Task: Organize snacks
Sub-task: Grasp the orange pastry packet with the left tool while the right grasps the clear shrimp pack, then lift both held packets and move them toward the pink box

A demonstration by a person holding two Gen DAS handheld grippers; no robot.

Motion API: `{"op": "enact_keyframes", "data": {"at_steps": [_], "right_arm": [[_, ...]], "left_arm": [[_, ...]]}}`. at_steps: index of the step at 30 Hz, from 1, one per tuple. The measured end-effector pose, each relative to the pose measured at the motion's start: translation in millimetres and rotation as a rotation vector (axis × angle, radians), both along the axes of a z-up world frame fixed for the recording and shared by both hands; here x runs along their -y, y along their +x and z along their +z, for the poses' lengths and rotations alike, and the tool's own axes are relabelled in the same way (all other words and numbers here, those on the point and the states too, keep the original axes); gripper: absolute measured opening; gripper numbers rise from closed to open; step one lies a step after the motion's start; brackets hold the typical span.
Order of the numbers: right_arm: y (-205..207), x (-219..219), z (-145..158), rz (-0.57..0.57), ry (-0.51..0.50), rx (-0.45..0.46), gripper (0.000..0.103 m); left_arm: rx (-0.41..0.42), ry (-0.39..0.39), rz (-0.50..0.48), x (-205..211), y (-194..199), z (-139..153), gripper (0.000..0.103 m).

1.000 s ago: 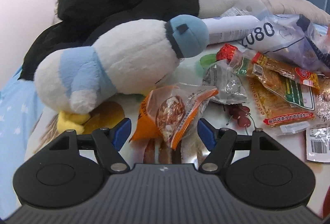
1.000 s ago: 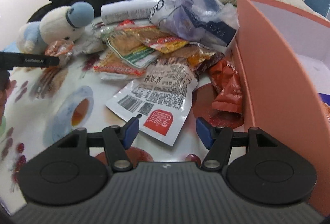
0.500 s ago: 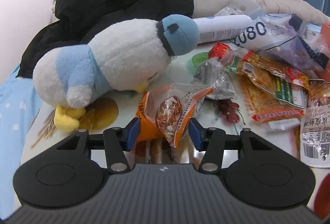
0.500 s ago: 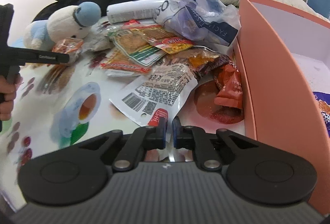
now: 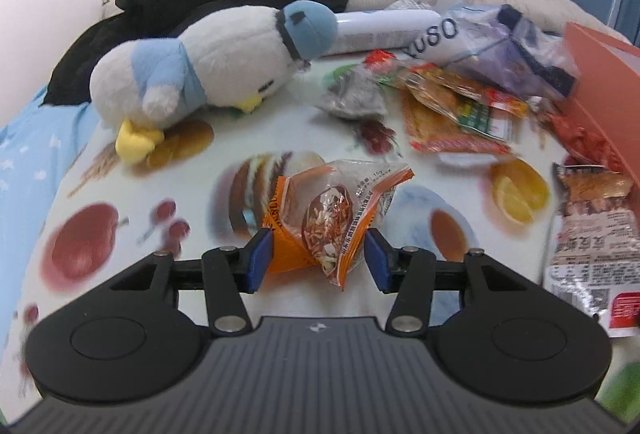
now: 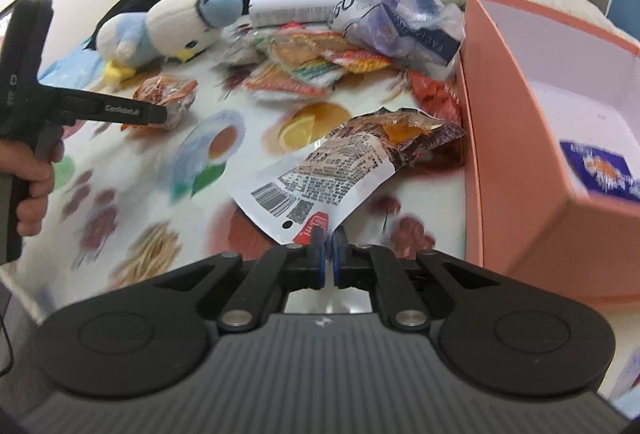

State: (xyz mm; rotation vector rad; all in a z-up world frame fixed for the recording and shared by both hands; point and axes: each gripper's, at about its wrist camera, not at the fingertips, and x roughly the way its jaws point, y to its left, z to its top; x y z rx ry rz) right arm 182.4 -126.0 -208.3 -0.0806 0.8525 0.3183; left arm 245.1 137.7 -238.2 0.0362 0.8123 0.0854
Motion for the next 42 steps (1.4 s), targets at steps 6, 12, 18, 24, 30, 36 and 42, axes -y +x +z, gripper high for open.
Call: {"op": "enact_keyframes", "data": {"at_steps": [6,12,18,24,30,36,42], "right_arm": [[-32.9,4.4,6.2,0.046,-0.005,0.012,0.006],[-60.1,18.6,11.3,0.082,0.032,-0.015,0.006],[-67.1,52.0,18.2,0.061,0.077,-0.047,0.006],[-76.5,78.8,26.7,0.024,0.068,-0.031,0.007],[-87.4,95.6,24.6,-0.003,0.062,-0.044,0.007],[-90.0,108.1,21.3,-0.055,0.069,-0.063,0.01],[-87.4,113.2,23.8,-0.099,0.124,-0.063,0.068]], "left_arm": [[-0.004,-0.015,0.003,14.4,-38.6,7.1,0.056],[-0.009,-0.022,-0.002,32.4,-70.7,12.9,0.056],[-0.049,-0.074,-0.019,56.9,-90.1,11.3,0.056],[-0.056,-0.11,-0.039,84.0,-101.7,15.6,0.056],[-0.081,-0.079,-0.079,109.8,-111.9,12.6,0.056],[-0.089,-0.098,-0.081,109.2,-109.9,12.4,0.057],[-0.105,-0.134,-0.063,99.0,-108.6,15.3,0.071]]}}
